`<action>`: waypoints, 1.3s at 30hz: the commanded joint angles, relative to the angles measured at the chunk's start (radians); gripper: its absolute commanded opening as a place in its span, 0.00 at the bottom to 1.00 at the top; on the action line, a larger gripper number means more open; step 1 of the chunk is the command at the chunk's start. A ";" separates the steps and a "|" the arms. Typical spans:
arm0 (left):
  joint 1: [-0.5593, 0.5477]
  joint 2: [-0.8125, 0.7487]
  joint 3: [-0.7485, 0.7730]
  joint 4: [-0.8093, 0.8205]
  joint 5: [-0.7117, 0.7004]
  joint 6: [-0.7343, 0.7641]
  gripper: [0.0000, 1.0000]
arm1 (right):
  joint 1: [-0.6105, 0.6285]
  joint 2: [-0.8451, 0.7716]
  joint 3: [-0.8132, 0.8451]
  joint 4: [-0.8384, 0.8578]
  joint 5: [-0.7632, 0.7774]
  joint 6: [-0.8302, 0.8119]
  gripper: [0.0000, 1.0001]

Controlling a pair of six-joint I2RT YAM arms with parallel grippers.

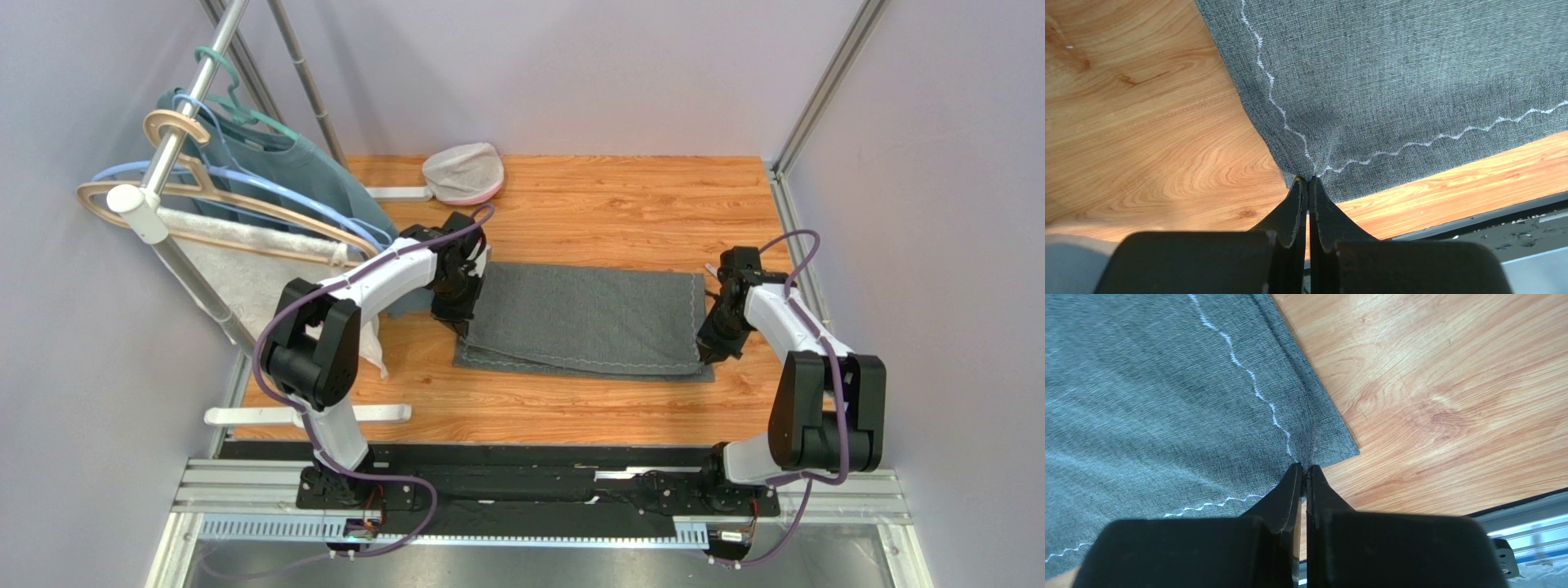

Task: Fold the napkin into a case and place the utensils inside
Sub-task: Fold and flatten the napkin at the center of the board.

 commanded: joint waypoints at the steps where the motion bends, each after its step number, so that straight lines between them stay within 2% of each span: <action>1: 0.012 0.021 -0.014 0.006 0.008 -0.001 0.00 | -0.001 0.045 -0.028 0.031 0.020 0.036 0.00; 10: 0.004 0.040 -0.029 0.015 0.011 -0.001 0.00 | 0.001 0.088 -0.042 0.057 0.025 0.048 0.00; 29: 0.001 0.023 -0.062 0.007 0.010 -0.005 0.00 | 0.001 0.065 -0.033 0.050 0.049 0.053 0.00; 39: 0.003 -0.101 -0.051 0.012 0.089 -0.042 0.00 | 0.001 0.036 -0.031 0.047 0.042 0.061 0.00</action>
